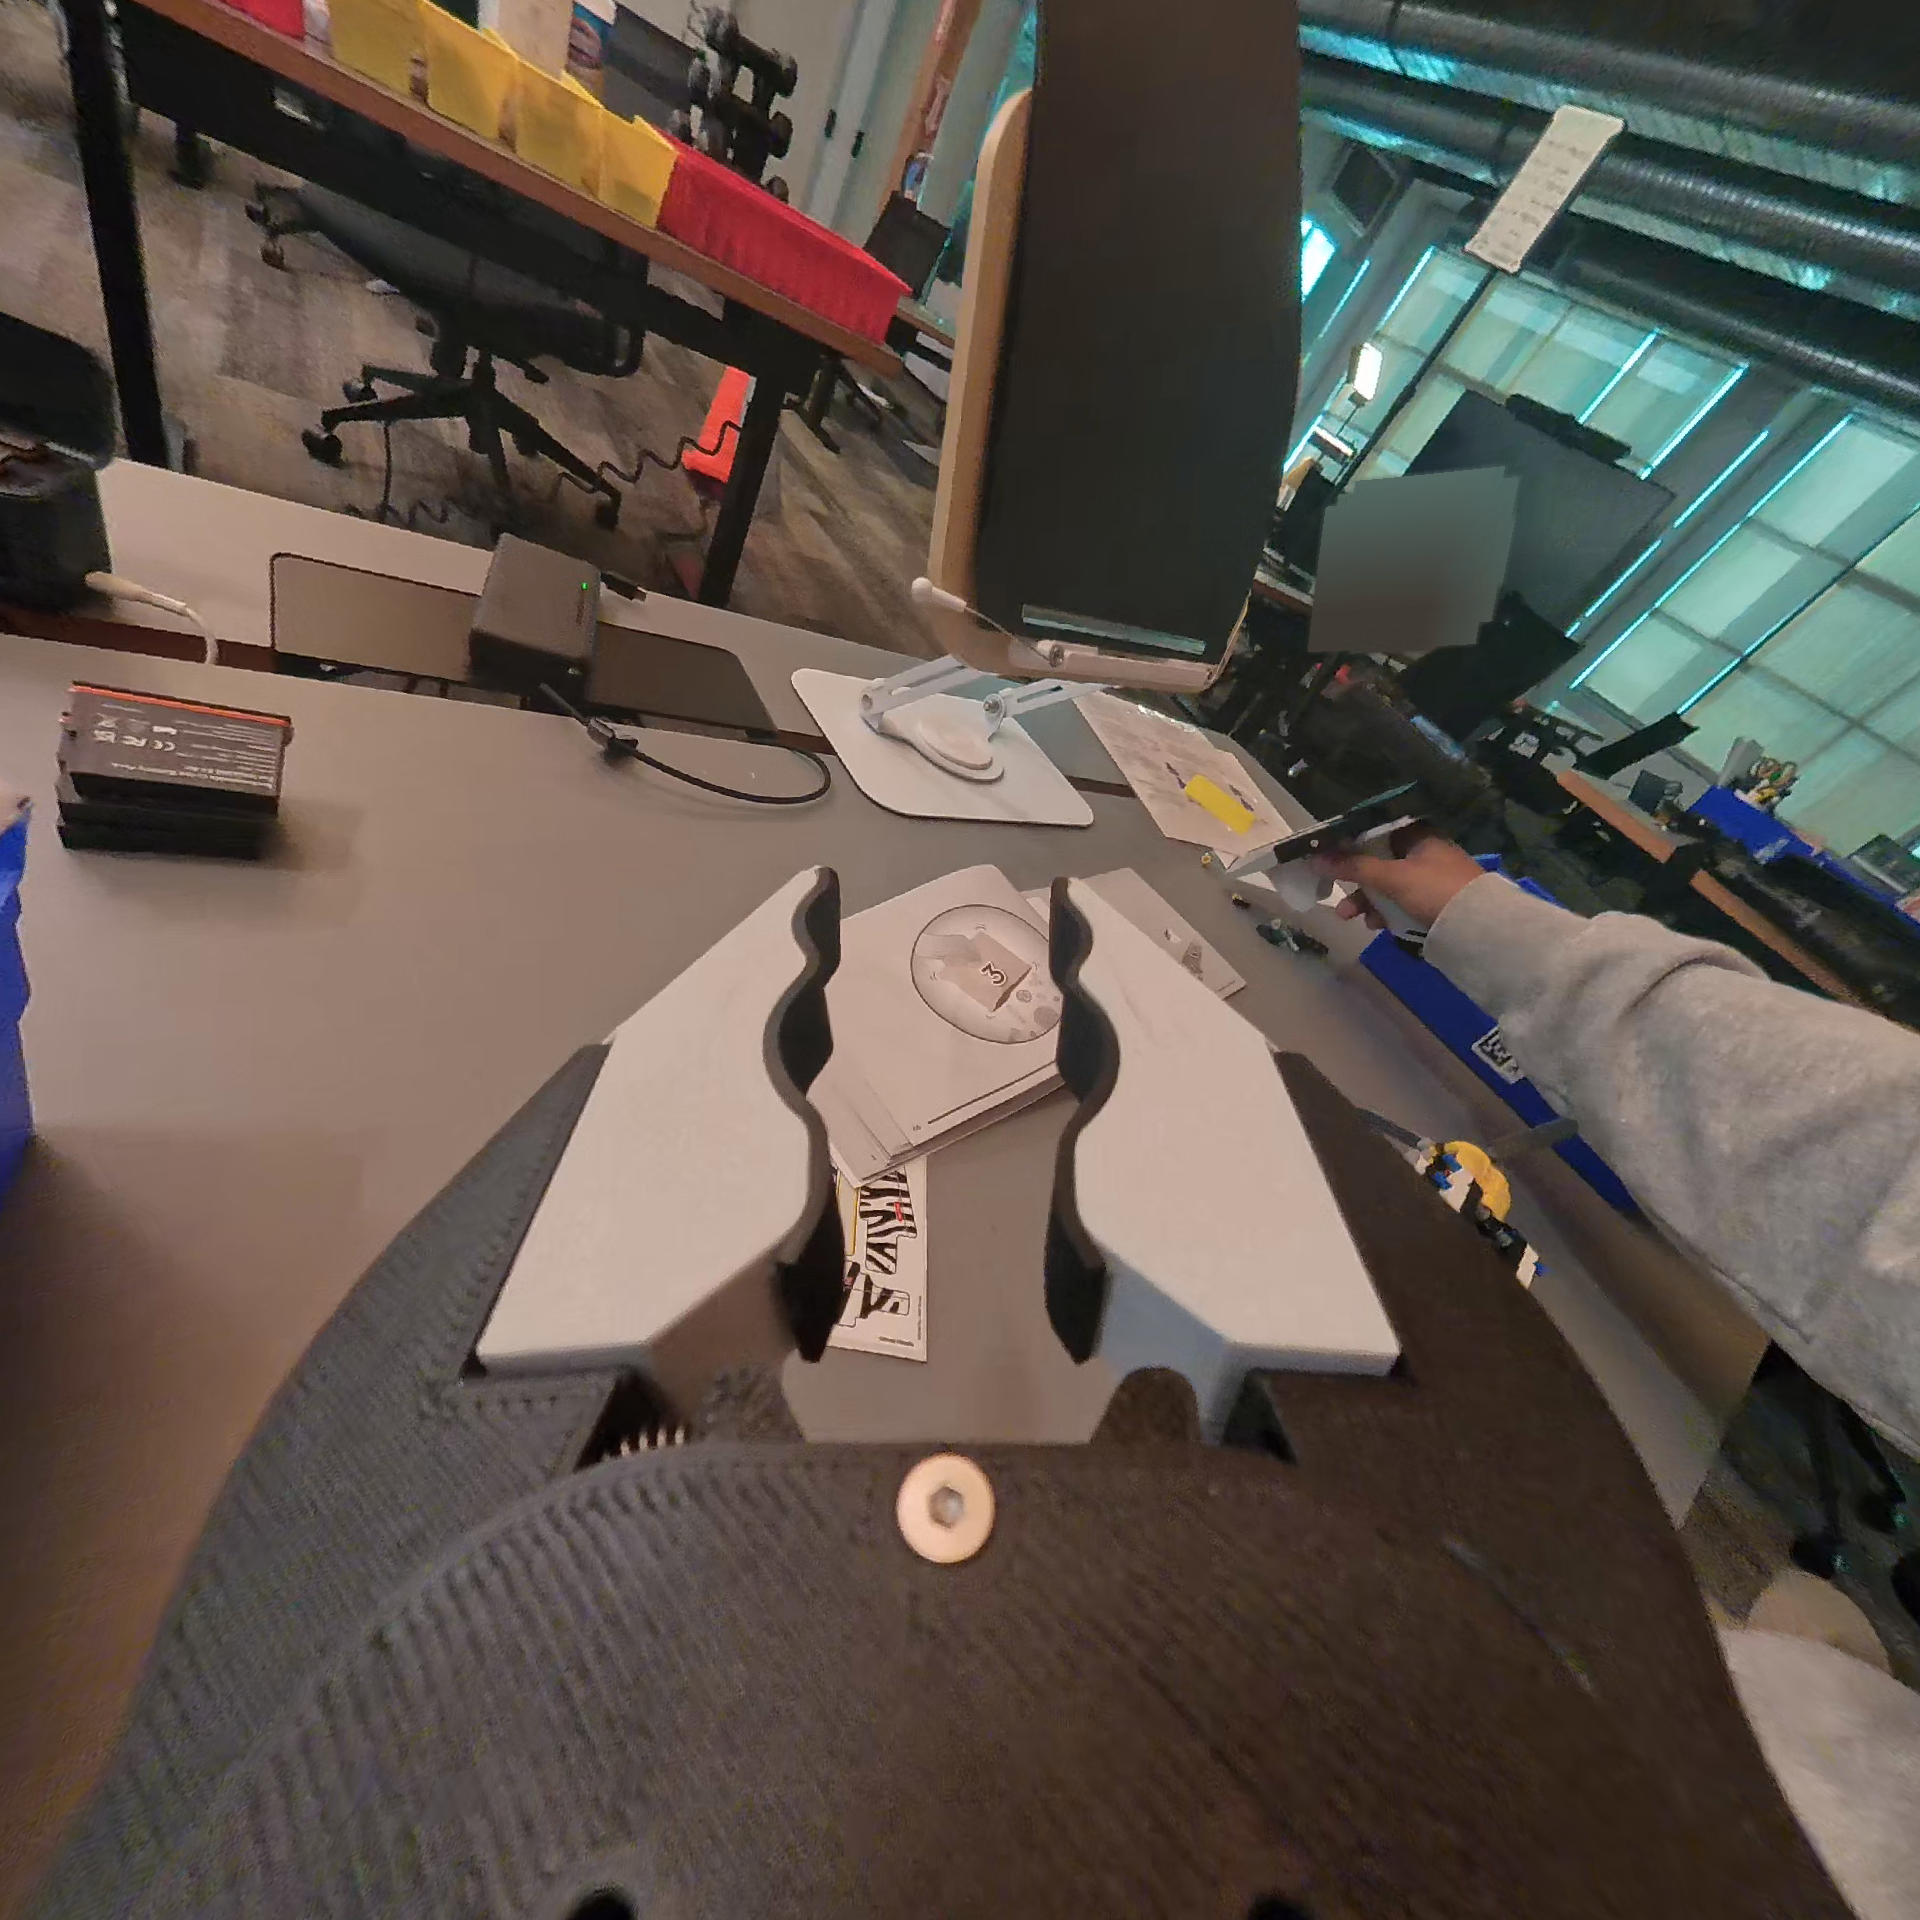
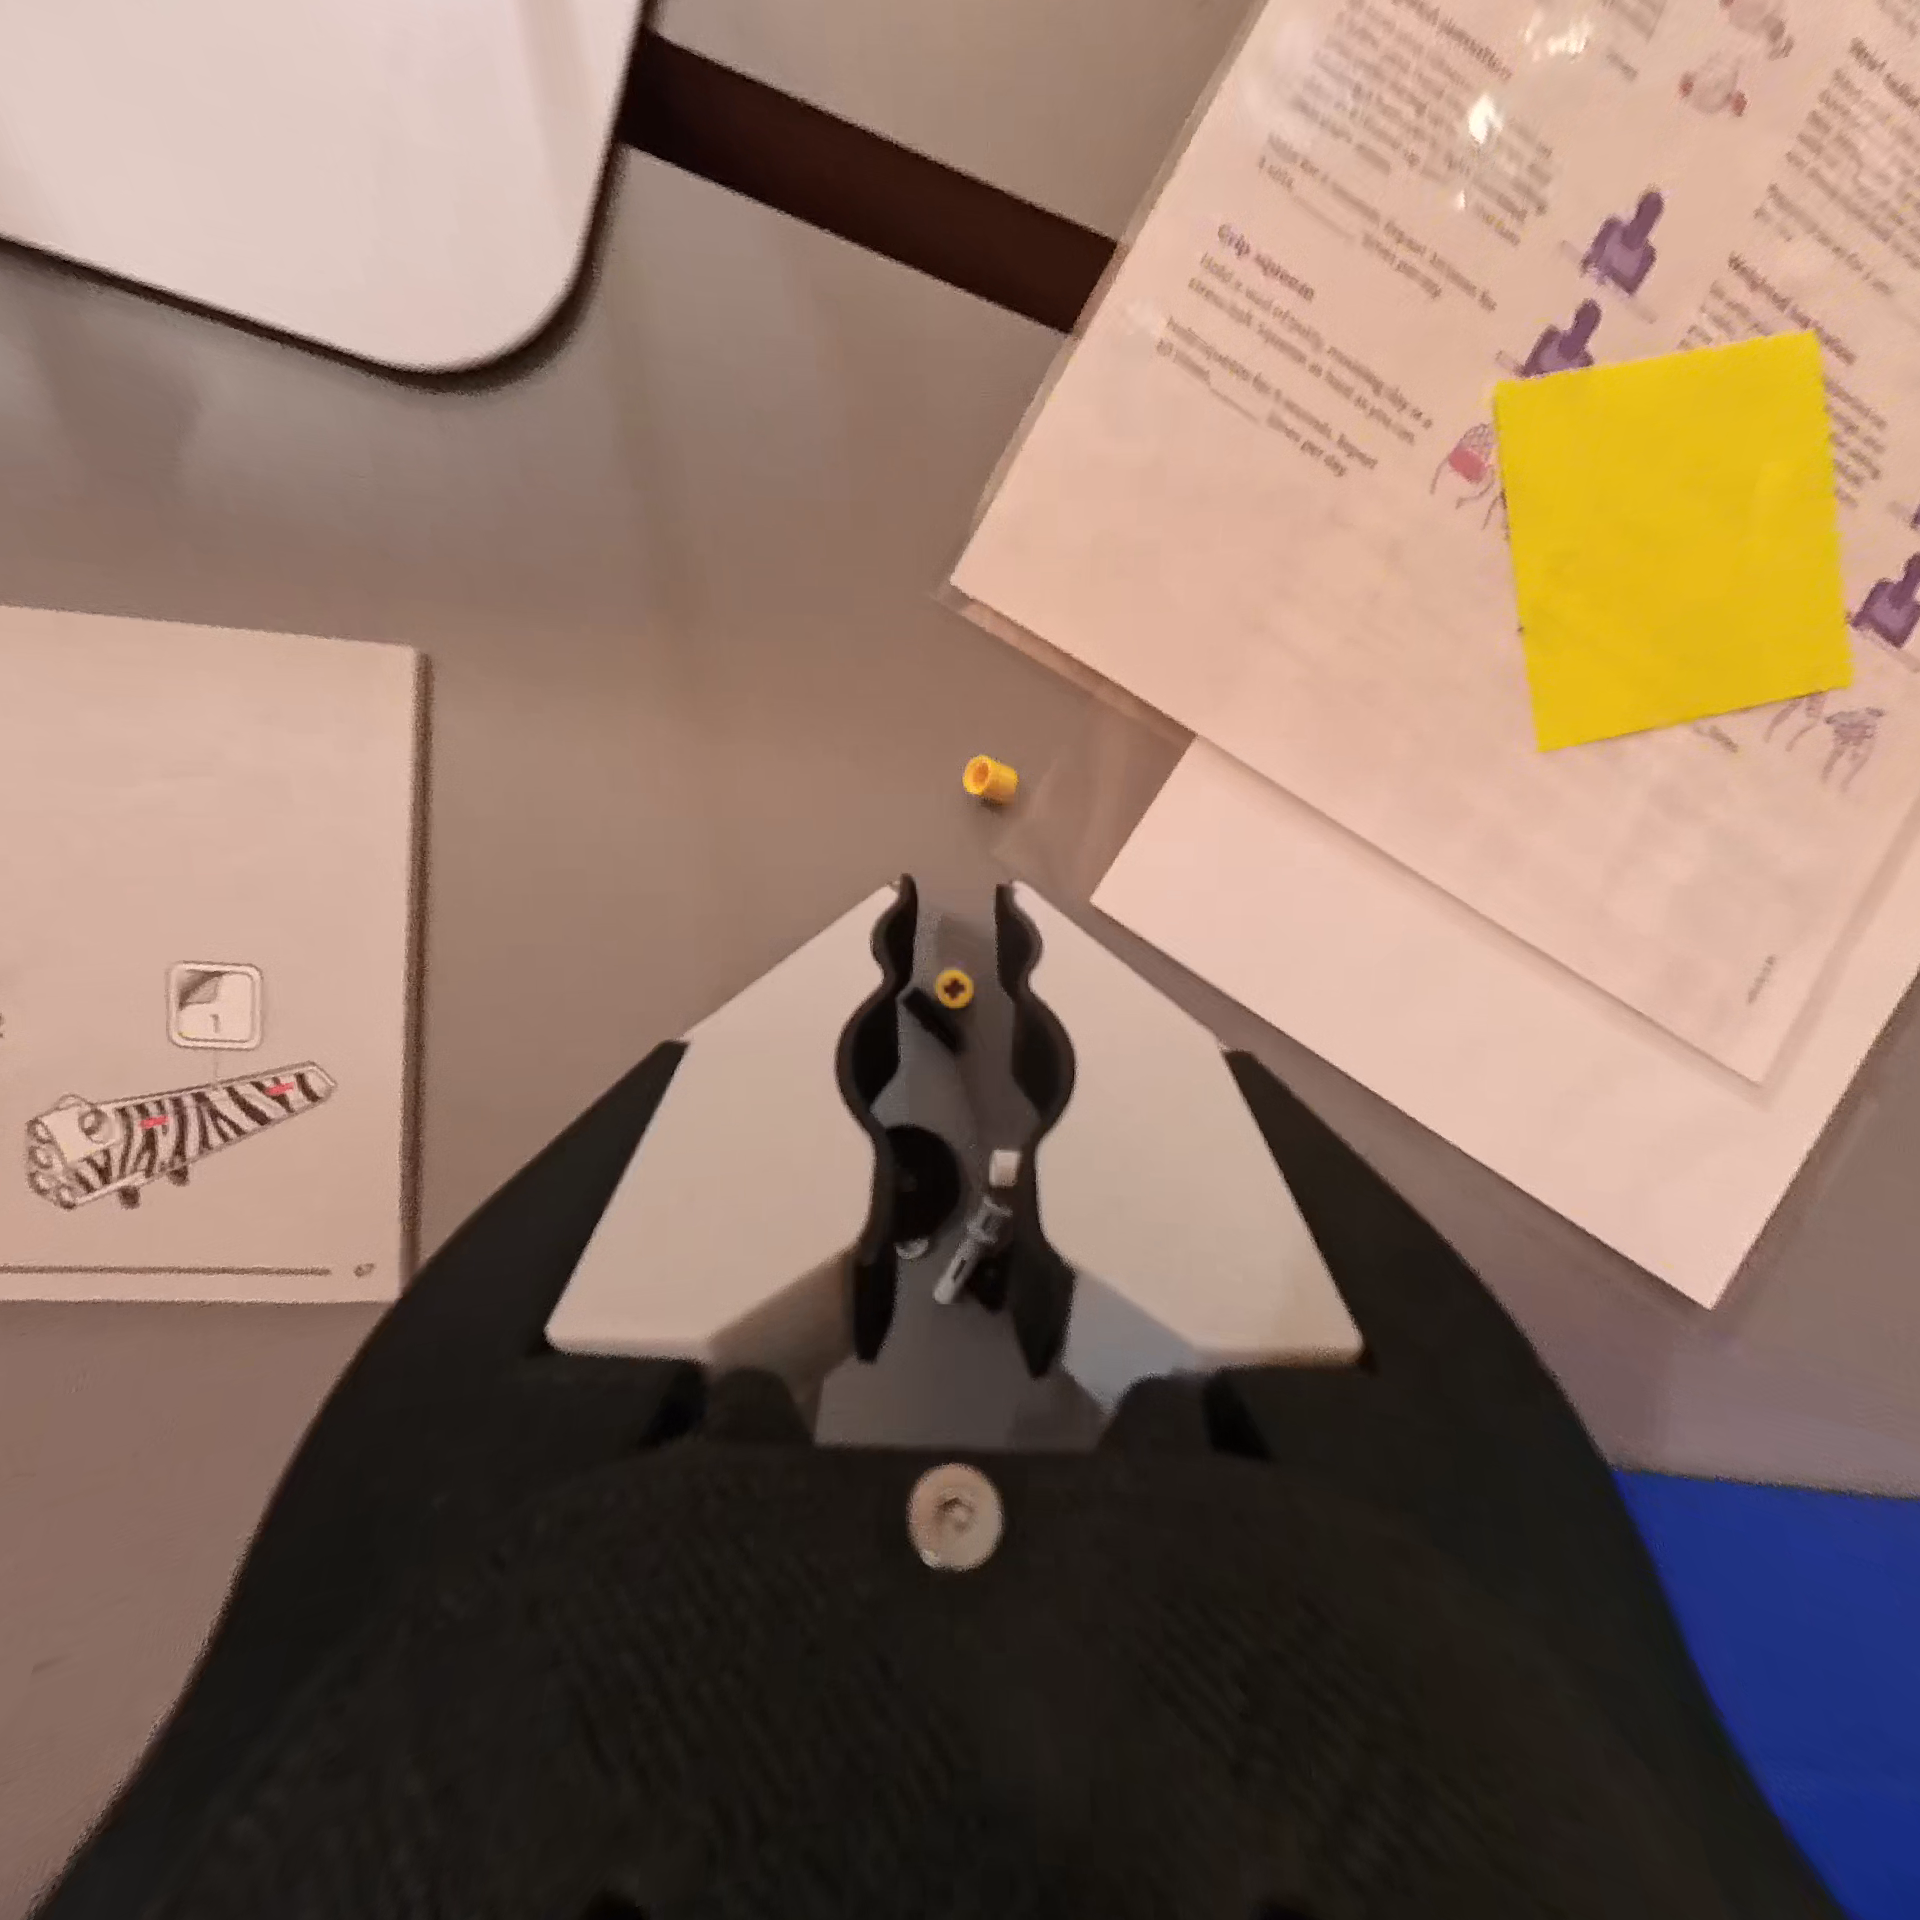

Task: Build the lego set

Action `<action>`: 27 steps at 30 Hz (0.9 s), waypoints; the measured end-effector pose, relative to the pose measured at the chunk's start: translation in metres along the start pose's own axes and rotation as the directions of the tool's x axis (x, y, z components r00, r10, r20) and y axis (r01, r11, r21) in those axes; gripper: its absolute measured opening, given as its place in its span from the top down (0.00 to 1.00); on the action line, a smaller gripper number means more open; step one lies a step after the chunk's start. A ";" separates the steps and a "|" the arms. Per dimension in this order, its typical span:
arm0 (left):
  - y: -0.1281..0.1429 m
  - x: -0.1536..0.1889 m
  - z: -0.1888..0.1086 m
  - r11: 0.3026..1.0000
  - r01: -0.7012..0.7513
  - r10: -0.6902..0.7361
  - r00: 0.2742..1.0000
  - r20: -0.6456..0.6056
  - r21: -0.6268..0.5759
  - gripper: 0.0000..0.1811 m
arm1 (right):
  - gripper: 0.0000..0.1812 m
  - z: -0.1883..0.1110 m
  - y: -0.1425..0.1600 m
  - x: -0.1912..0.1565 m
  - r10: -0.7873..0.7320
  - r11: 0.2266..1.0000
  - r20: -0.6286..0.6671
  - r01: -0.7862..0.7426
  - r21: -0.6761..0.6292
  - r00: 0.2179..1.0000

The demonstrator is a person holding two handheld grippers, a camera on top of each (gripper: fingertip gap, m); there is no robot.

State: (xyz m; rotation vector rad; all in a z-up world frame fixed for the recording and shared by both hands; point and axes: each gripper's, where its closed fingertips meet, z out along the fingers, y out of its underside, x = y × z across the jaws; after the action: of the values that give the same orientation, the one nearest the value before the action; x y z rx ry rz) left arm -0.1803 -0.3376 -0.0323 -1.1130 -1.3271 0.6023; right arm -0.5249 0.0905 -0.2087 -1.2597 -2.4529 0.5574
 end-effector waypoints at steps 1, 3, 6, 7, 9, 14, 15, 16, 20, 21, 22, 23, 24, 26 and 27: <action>0.000 -0.001 0.000 1.000 0.012 -0.012 1.000 -0.003 0.004 0.79 | 0.92 -0.001 -0.004 -0.002 -0.003 1.000 0.007 0.003 0.013 1.000; 0.001 -0.002 0.001 0.999 0.034 -0.034 0.999 -0.017 0.006 0.79 | 0.93 -0.001 -0.009 -0.002 -0.012 1.000 0.001 0.012 0.013 1.000; 0.003 0.000 0.003 0.999 0.043 -0.043 0.999 -0.031 -0.002 0.79 | 0.92 0.006 -0.015 -0.001 -0.030 1.000 -0.019 0.030 -0.010 0.999; 0.003 0.000 0.003 0.999 0.038 -0.039 0.999 -0.030 -0.005 0.79 | 0.92 0.009 -0.017 -0.001 -0.037 0.999 -0.026 0.037 -0.019 0.999; 0.004 0.001 0.004 1.000 0.027 -0.027 0.999 -0.027 -0.009 0.79 | 0.92 0.016 -0.020 0.000 -0.052 0.998 -0.033 0.051 -0.029 0.998; 0.006 -0.002 0.004 0.999 0.032 -0.032 0.999 -0.022 -0.013 0.79 | 0.97 0.026 -0.027 -0.001 -0.059 0.998 -0.032 0.058 -0.040 0.998; 0.006 -0.003 0.005 0.999 0.037 -0.038 0.999 -0.021 -0.013 0.79 | 0.97 0.026 -0.026 -0.001 -0.051 0.998 -0.030 0.050 -0.050 0.998; 0.007 -0.004 0.005 0.999 0.042 -0.042 0.999 -0.021 -0.014 0.79 | 0.97 0.026 -0.025 -0.002 -0.046 0.997 -0.023 0.044 -0.059 0.999; 0.009 -0.007 0.005 0.998 0.052 -0.053 0.998 -0.021 -0.017 0.79 | 0.97 0.021 -0.023 -0.001 -0.044 0.998 -0.013 0.043 -0.044 0.999; 0.009 -0.006 0.006 0.998 0.054 -0.054 0.998 -0.023 -0.019 0.79 | 0.97 0.018 -0.022 -0.001 -0.035 0.999 -0.005 0.035 -0.029 0.999; 0.010 -0.006 0.006 0.998 0.054 -0.055 0.998 -0.025 -0.021 0.79 | 0.97 0.013 -0.021 -0.001 -0.022 1.000 0.005 0.022 -0.016 1.000; 0.010 -0.006 0.006 0.998 0.054 -0.055 0.998 -0.026 -0.023 0.79 | 0.97 0.008 -0.018 -0.002 -0.008 1.000 0.016 0.008 -0.004 1.000; 0.010 -0.005 0.006 0.998 0.053 -0.054 0.998 -0.028 -0.024 0.79 | 0.97 0.002 -0.014 -0.001 0.001 1.000 0.023 -0.001 0.003 1.000; 0.010 -0.004 0.006 0.998 0.050 -0.051 0.998 -0.029 -0.022 0.79 | 0.97 -0.011 0.001 0.003 0.007 1.000 0.019 -0.007 -0.007 1.000; 0.009 -0.004 0.007 0.999 0.051 -0.051 0.998 -0.030 -0.019 0.79 | 0.97 -0.016 0.010 0.006 0.006 1.000 0.015 -0.006 -0.022 1.000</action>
State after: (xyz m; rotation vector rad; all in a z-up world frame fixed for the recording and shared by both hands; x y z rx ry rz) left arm -0.1850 -0.3352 -0.0429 -1.0958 -1.3332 0.5345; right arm -0.5142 0.1042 -0.1986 -1.2766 -2.4752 0.5451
